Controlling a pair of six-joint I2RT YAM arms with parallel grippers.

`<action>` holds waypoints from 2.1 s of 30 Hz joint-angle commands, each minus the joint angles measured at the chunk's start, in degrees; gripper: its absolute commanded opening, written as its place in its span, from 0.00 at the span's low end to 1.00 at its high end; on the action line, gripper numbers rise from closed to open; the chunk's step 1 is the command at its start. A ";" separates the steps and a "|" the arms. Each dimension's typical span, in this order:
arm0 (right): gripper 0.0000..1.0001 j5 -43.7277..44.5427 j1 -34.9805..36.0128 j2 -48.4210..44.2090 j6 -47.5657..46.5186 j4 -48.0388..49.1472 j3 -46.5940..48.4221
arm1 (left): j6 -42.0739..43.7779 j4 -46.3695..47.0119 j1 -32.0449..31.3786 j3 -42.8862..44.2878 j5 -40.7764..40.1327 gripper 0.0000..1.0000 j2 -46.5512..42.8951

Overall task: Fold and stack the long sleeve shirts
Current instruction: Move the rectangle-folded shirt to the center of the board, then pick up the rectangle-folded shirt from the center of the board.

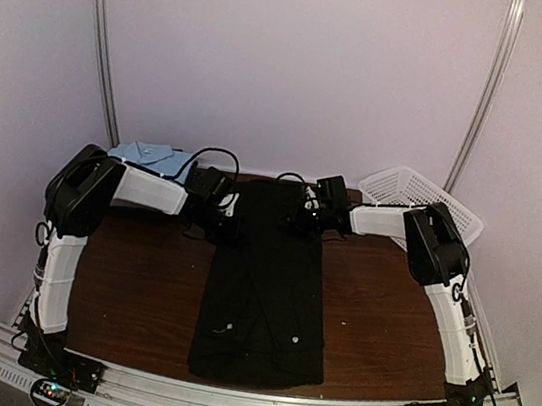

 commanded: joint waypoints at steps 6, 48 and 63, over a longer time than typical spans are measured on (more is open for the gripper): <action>0.30 4.11 -0.28 -12.97 -5.61 -5.34 -6.29 | 2.14 -3.23 1.31 1.47 3.50 0.11 -4.66; 0.59 7.97 17.33 -70.88 12.67 8.92 -85.20 | -11.31 7.63 -4.60 -52.23 16.30 0.35 -40.56; 0.54 7.18 20.72 -65.95 17.26 16.76 -89.53 | -13.55 9.44 -9.63 -51.44 14.67 0.34 -36.32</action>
